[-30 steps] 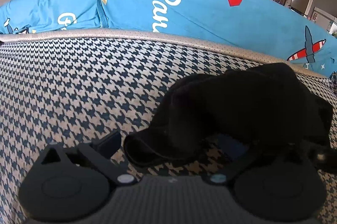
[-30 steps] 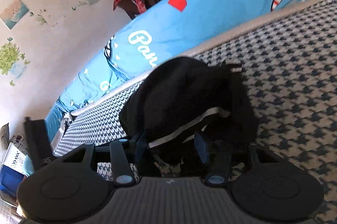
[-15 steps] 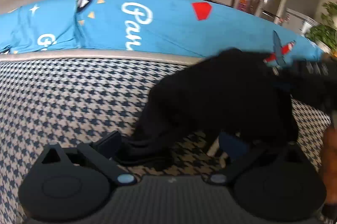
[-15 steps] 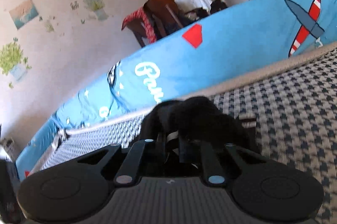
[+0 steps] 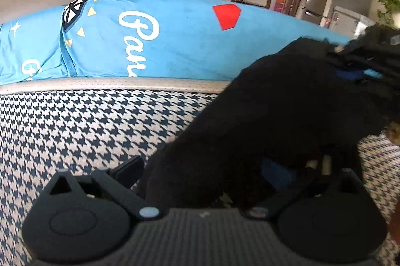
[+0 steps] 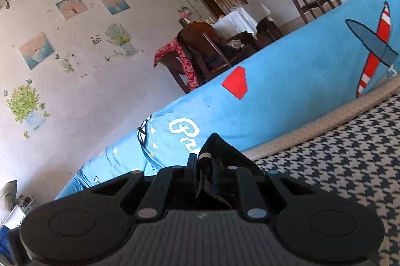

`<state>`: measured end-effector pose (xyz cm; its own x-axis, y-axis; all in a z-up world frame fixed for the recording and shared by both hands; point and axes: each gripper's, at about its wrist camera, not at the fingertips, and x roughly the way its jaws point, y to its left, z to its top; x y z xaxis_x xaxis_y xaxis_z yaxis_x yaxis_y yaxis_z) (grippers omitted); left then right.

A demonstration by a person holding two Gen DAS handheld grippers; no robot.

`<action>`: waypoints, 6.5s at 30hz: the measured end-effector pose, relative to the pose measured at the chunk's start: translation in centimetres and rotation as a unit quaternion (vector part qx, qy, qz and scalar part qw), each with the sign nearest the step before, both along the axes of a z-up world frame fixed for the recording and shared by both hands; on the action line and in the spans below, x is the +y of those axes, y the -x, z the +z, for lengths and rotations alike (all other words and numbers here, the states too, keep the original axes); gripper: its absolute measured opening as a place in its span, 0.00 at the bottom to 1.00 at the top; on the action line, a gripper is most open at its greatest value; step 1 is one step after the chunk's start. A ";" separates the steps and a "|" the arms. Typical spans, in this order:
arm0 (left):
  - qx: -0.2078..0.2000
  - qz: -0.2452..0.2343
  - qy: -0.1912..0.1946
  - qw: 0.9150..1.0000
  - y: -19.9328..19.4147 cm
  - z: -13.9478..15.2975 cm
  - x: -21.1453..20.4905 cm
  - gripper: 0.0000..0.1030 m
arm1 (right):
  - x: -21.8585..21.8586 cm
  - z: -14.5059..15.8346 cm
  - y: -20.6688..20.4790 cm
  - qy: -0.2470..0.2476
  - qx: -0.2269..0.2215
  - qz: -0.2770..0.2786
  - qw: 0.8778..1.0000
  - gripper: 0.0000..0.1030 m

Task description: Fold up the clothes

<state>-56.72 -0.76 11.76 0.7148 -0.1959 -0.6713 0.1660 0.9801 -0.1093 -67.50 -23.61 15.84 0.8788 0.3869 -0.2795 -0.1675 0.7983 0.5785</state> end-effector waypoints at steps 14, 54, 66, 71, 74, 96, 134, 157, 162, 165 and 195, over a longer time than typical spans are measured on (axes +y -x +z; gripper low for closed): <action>0.029 0.144 -0.056 0.988 -6.0 -2.3 3.6 1.00 | -0.9 0.5 0.7 0.035 0.001 0.009 0.999 0.40; 0.073 0.093 0.027 0.993 -3.6 -1.2 3.4 1.00 | -0.9 -4.3 0.7 0.096 0.091 -0.023 0.991 0.22; 0.059 -0.002 0.004 0.998 -2.0 -1.7 -0.2 1.00 | -3.6 -3.2 -1.0 0.046 0.073 -0.110 0.990 0.15; 0.062 0.017 -0.058 0.996 -2.5 -3.1 -1.4 1.00 | -3.7 -4.0 -1.4 0.039 0.103 -0.110 0.988 0.20; 0.053 0.043 -0.079 0.995 -2.8 -3.3 -1.1 1.00 | -4.1 -3.7 -1.0 0.038 0.102 -0.111 0.988 0.41; 0.061 0.115 -0.057 0.990 -4.7 -3.4 1.8 1.00 | -2.4 -4.5 3.6 0.116 0.110 0.063 0.985 0.87; 0.037 0.045 -0.020 0.998 0.0 -0.1 0.8 0.88 | 0.0 -2.3 2.4 0.091 0.016 0.013 0.996 0.30; 0.049 0.069 0.040 0.996 7.0 2.4 2.1 0.98 | -1.9 -0.2 8.7 0.219 0.159 -0.070 0.960 0.45; 0.043 0.072 0.021 0.996 7.0 1.8 1.3 1.00 | -4.1 -0.8 9.9 0.250 0.179 -0.120 0.944 0.63; 0.043 0.069 0.008 0.997 6.8 1.3 0.9 1.00 | -5.6 -0.2 10.5 0.239 0.172 -0.140 0.945 0.63; 0.095 0.066 -0.015 0.993 5.0 -4.1 0.4 1.00 | -1.5 -3.5 5.5 0.155 0.155 -0.041 0.975 0.76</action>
